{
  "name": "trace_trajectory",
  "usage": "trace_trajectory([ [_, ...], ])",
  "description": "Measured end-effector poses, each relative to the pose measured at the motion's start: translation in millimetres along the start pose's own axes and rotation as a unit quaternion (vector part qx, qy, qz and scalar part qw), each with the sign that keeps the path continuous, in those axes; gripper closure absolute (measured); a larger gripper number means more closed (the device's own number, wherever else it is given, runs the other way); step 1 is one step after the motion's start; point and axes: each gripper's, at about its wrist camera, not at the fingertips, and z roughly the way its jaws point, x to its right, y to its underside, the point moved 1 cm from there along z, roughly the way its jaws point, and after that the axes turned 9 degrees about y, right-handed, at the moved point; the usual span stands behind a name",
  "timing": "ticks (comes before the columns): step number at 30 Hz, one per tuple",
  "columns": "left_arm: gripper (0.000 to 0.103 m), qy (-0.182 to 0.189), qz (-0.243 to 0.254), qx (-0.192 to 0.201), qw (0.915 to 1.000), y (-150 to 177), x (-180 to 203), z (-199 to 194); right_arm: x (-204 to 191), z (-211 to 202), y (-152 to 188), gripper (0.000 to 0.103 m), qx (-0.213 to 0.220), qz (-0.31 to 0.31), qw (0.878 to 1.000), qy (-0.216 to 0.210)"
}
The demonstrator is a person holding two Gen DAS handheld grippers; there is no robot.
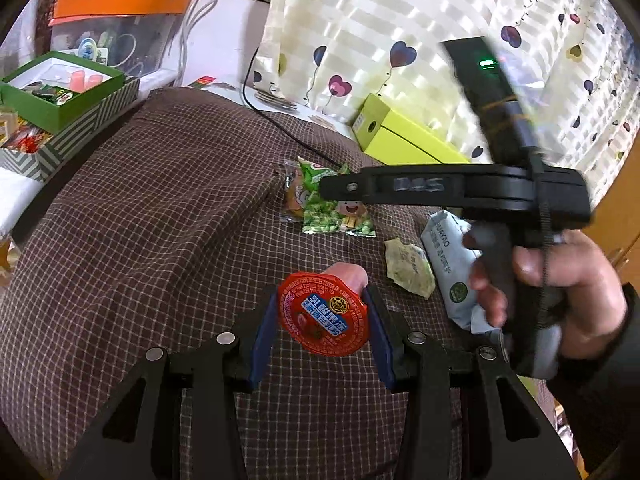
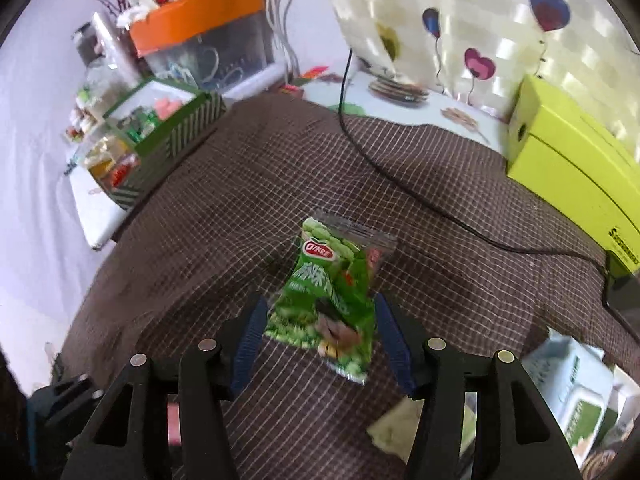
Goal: Organize snacks
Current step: 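Grasp the green pea snack bag with the right tool while the left tool holds the jelly cup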
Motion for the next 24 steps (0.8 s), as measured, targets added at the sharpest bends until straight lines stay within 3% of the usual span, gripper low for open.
trace_trajectory([
  [4, 0.059, -0.004, -0.002, 0.001, 1.0, 1, -1, -4, 1, 12, 0, 0.049, -0.011, 0.004, 1.0, 0.008],
  [6, 0.059, -0.006, -0.002, 0.002, 1.0, 1, -2, -5, 3, 4, 1, 0.077, -0.001, 0.01, 1.0, 0.01],
  [9, 0.059, -0.008, -0.003, 0.003, 1.0, 0, -2, -6, 4, -7, 4, 0.093, 0.009, 0.002, 1.0, 0.018],
  [15, 0.059, -0.009, -0.003, 0.006, 0.9999, 2, 3, -10, 9, -6, 11, 0.097, 0.004, 0.008, 1.0, 0.004],
  [24, 0.059, -0.015, -0.002, 0.011, 0.9998, 2, 4, -18, 12, -46, 29, 0.102, 0.04, 0.004, 0.999, 0.007],
])
